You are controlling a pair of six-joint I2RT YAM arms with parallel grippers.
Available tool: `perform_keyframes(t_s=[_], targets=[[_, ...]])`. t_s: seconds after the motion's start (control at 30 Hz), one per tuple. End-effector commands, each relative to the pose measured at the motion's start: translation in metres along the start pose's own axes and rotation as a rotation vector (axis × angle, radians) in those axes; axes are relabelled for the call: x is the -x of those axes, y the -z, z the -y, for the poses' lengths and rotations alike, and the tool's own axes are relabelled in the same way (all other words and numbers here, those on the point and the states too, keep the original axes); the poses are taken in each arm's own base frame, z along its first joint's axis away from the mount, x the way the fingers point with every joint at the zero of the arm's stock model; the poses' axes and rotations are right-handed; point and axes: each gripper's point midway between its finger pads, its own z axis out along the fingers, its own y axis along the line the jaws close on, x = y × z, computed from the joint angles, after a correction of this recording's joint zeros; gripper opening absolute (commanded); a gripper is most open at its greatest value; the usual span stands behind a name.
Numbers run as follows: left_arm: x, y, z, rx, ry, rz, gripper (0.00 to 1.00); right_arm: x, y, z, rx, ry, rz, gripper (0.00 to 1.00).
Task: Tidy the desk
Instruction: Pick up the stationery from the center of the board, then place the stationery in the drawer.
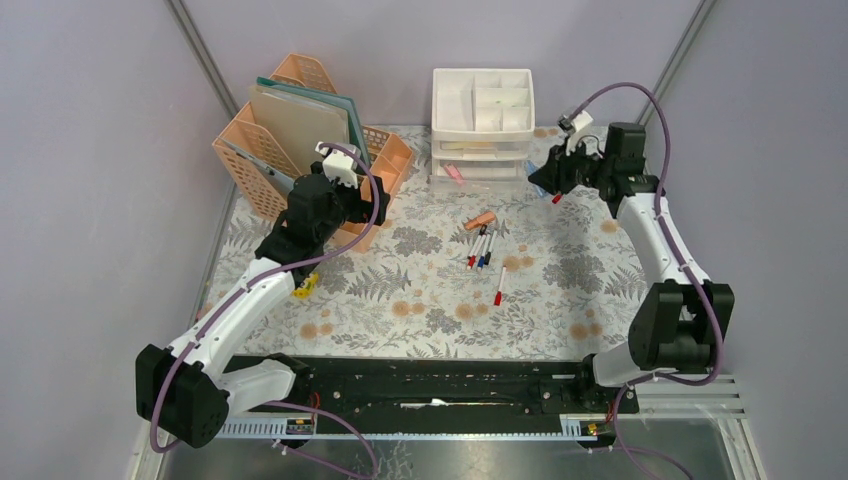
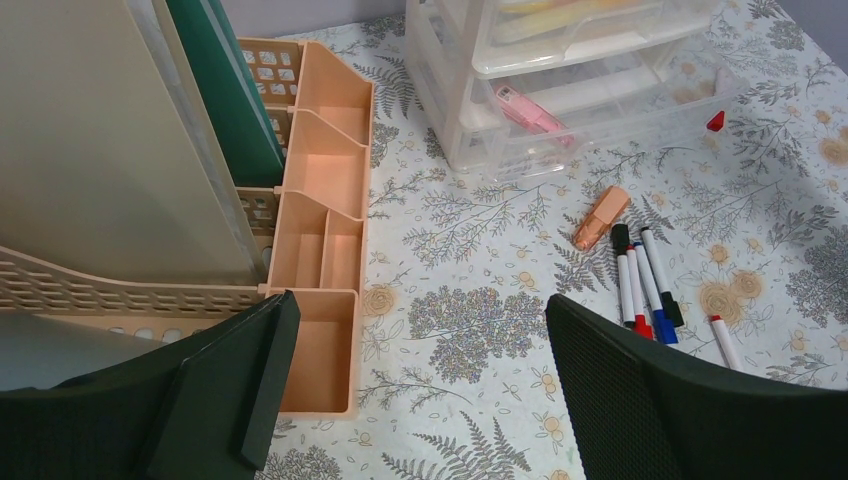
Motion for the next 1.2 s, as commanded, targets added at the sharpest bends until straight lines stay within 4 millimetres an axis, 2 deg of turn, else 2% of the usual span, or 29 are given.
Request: perform_keyframes(t_s=[0.0, 0.07, 0.23, 0.43, 0.63, 0.8, 0.93, 1.1, 1.17], targets=[[0.023, 0.007, -0.003, 0.014, -0.012, 0.073, 0.99, 0.037, -0.010, -0.036, 0.179, 0.358, 0.033, 0.04], [0.023, 0.007, -0.003, 0.017, -0.014, 0.075, 0.99, 0.040, -0.018, -0.042, 0.210, 0.473, 0.003, 0.00], [0.024, 0.008, -0.003, 0.017, -0.016, 0.078, 0.99, 0.037, -0.046, -0.043, 0.223, 0.777, -0.128, 0.00], [0.025, 0.008, -0.004, 0.020, -0.019, 0.079, 0.99, 0.039, -0.079, -0.032, 0.157, 1.050, -0.246, 0.00], [0.024, 0.009, -0.005, 0.027, -0.023, 0.079, 0.99, 0.041, -0.108, -0.018, 0.081, 1.104, -0.317, 0.01], [0.025, 0.009, -0.006, 0.031, -0.026, 0.082, 0.99, 0.036, -0.124, -0.004, 0.030, 1.079, -0.351, 0.06], [0.026, 0.009, -0.006, 0.030, -0.026, 0.083, 0.99, 0.029, -0.132, 0.003, 0.003, 1.043, -0.366, 0.16], [0.025, 0.009, -0.005, 0.027, -0.027, 0.082, 0.99, 0.024, -0.136, 0.006, -0.008, 1.002, -0.368, 0.49], [0.025, 0.009, -0.005, 0.028, -0.026, 0.081, 0.99, 0.024, -0.137, 0.006, -0.015, 0.986, -0.367, 0.58]])
